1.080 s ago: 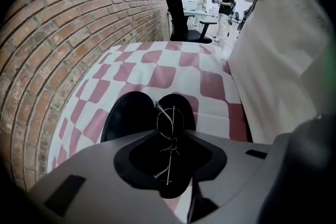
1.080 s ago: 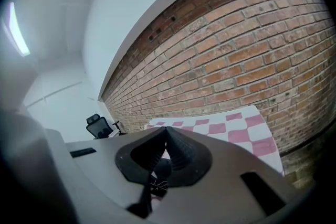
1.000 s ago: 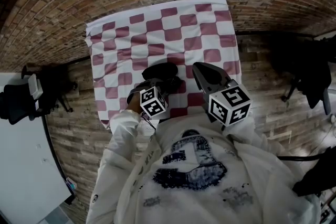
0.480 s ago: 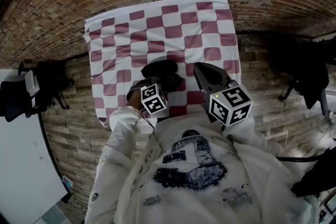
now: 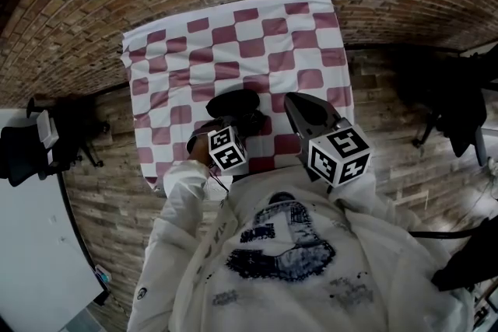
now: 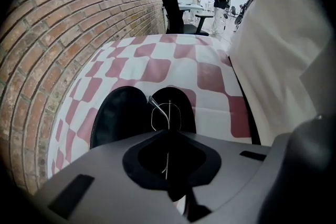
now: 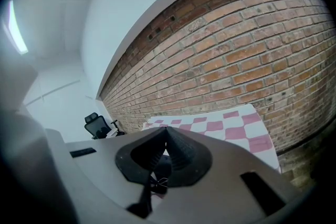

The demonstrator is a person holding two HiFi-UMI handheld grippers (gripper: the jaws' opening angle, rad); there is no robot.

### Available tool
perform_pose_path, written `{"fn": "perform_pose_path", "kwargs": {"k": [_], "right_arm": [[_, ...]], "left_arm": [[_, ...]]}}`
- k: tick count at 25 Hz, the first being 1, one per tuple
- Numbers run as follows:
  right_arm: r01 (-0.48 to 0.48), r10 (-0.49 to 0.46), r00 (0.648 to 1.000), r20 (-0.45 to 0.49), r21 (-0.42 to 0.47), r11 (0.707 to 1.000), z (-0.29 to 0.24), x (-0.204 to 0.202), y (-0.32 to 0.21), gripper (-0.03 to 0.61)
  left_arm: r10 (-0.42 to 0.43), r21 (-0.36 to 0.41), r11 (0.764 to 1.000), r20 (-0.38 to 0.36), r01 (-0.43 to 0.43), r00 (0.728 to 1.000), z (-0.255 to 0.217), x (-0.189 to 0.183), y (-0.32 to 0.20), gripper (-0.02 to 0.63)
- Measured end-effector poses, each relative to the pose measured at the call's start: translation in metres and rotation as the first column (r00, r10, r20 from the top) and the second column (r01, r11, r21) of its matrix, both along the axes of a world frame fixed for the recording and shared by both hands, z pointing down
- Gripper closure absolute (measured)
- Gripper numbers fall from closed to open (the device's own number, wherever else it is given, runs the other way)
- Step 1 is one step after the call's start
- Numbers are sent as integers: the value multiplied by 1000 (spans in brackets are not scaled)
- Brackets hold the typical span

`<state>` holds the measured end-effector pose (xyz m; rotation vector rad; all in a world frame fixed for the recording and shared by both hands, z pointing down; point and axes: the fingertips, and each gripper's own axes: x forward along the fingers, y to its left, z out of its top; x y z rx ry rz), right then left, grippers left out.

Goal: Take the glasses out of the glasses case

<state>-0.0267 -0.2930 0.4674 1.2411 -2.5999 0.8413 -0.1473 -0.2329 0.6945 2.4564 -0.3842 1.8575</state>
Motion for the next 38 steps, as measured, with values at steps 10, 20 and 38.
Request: {"fn": "perform_pose_path", "kwargs": {"k": [10,20,38], "right_arm": [[-1,1,1000,6,3,1000,-1,1,2,565],[1,-2,1000,9,11,1000,-6,-7,3,565],[4,-4,1000,4,67,998,-29,-46,69,565]], "left_arm": [[-10,25,1000,-3,11,1000,-5,-2,1,598],[-103,76,991,-101,111,990,-32,-5,-7,600],[-341,205,864,-433,460,834,-145,-35,13,600]]}}
